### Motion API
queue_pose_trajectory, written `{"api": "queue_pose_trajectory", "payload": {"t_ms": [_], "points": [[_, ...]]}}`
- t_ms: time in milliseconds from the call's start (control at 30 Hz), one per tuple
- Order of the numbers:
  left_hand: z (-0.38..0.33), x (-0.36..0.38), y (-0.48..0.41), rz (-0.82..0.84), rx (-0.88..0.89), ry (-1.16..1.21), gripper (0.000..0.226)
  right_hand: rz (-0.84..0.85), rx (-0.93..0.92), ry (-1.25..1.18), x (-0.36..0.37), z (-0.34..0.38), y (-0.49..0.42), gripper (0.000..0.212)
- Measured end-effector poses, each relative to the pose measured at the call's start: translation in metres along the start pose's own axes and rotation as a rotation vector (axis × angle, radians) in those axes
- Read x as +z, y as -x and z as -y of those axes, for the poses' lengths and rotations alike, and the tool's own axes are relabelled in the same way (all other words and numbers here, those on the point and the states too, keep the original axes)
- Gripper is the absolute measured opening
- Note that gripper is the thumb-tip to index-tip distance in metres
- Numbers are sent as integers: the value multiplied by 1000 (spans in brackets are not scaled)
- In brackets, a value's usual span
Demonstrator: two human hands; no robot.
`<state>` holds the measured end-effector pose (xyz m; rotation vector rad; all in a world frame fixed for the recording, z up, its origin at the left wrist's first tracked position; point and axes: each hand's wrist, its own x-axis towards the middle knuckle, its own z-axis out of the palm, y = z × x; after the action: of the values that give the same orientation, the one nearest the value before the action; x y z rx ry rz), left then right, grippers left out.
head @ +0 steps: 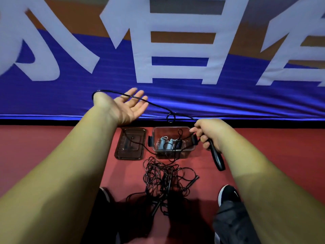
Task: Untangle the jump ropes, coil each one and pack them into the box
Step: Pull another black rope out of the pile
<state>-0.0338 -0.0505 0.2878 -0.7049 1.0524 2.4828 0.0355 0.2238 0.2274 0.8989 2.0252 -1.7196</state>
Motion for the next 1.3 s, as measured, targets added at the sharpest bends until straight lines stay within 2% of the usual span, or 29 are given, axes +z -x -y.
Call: {"api": "queue_pose_trajectory", "payload": {"t_ms": [67,133,200,267,367,433,500,567,600,633,700,733,800,833,900,933,1000,1033,1100,1200,1300], "points": [[4,-1,-3,-101,35,87,78,97,-2,-129,0,5,4,24],[11,2,-8,-163,33,-96,56,196,-27,-248,1,11,11,24],[21,7,-8,-116,-63,-367,51,261,-67,-306,1,15,17,26],[30,14,-3,-8,-123,-537,48,301,-107,-325,3,18,20,28],[42,28,4,162,-88,-629,25,303,-153,-342,5,17,22,33],[46,34,2,170,-44,-690,17,281,-168,-385,5,18,22,33],[46,31,-4,69,131,-1105,26,260,-174,-445,3,18,22,31],[44,22,-16,-158,385,-1666,37,253,-186,-502,-1,19,23,29],[46,18,-20,-305,412,-1805,37,256,-194,-517,-3,20,24,28],[49,14,-24,-407,366,-1886,39,267,-198,-520,-4,20,26,29],[59,14,-24,-378,314,-1884,37,300,-191,-490,-6,20,28,30],[62,17,-24,-277,347,-1838,26,315,-188,-463,-6,20,28,31],[71,27,-17,37,421,-1666,6,343,-185,-408,-4,19,29,33],[75,33,-10,194,359,-1505,10,356,-185,-388,-2,18,29,34],[86,34,-2,477,94,-1239,23,367,-189,-368,-1,17,29,35],[91,33,-2,590,-16,-1236,33,365,-195,-370,0,17,29,35],[101,28,-3,762,-129,-1421,43,336,-217,-385,1,18,30,35],[104,25,-4,795,-120,-1507,40,306,-232,-391,0,19,31,35],[107,24,-4,777,-108,-1492,27,227,-265,-396,-2,20,29,35],[101,29,-2,673,-85,-1293,21,131,-296,-384,-7,21,28,46],[83,40,2,612,-12,-1025,17,87,-261,-395,-11,20,29,70]]}}
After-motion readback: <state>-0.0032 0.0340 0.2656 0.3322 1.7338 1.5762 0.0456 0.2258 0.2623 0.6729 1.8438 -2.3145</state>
